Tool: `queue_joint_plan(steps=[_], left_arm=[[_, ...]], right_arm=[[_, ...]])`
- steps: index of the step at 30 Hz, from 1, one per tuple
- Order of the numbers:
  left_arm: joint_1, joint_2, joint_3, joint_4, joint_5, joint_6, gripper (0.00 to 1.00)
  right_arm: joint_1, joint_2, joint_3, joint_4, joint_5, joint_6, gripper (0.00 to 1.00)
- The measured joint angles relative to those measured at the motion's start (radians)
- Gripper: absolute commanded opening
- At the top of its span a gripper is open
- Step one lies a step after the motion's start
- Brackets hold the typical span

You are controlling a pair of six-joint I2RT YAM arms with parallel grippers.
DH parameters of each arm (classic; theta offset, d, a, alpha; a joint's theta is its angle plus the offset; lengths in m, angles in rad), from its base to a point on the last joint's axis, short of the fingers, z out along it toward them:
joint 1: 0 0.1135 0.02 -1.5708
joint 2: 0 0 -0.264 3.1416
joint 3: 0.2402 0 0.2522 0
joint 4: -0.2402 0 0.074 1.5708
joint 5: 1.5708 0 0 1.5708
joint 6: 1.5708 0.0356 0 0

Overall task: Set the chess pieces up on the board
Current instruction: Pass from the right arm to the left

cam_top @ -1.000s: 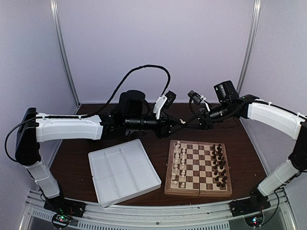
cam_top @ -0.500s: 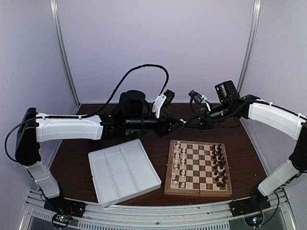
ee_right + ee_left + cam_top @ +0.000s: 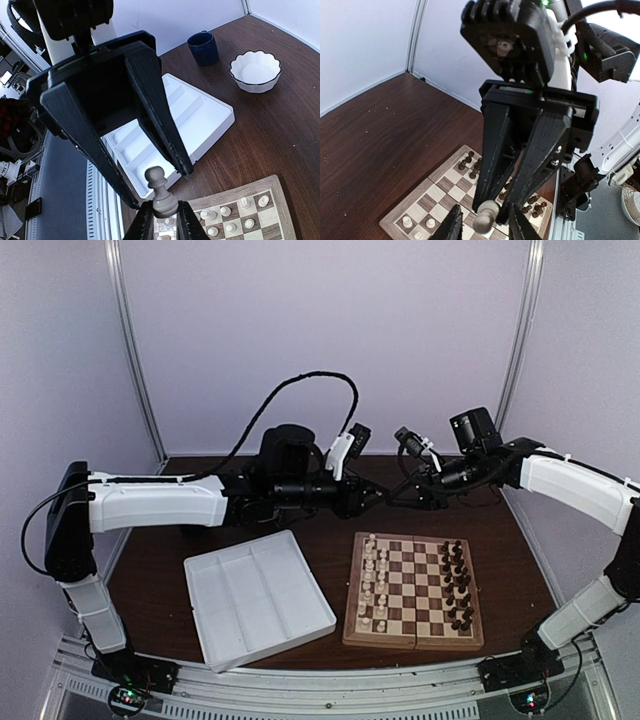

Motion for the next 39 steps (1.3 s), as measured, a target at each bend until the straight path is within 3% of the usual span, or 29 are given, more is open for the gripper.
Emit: queue_joint_plan(steps=[16,30,35,39], left_arm=[[0.004,0.024,0.031,-0.012,0.04,-0.03,0.06],[0.004,0.032,0.042,-0.011,0.053,-0.029,0.0],[0.004,0.032,0.042,-0.013,0.052,-0.024,0.0],[0.004,0.045,0.083,-0.069,0.045,0.015,0.0]], right_arm=[[-0.005,-0.006,-0.002,-0.001,-0.002,-0.002,0.2],[-0.01,-0.018,-0.004,0.0,-0.002,-0.003,0.29],[-0.011,-0.019,-0.005,-0.002,-0.002,-0.007,0.42],[-0.045,-0.02,0.008,-0.053,-0.003,-0.043,0.46]])
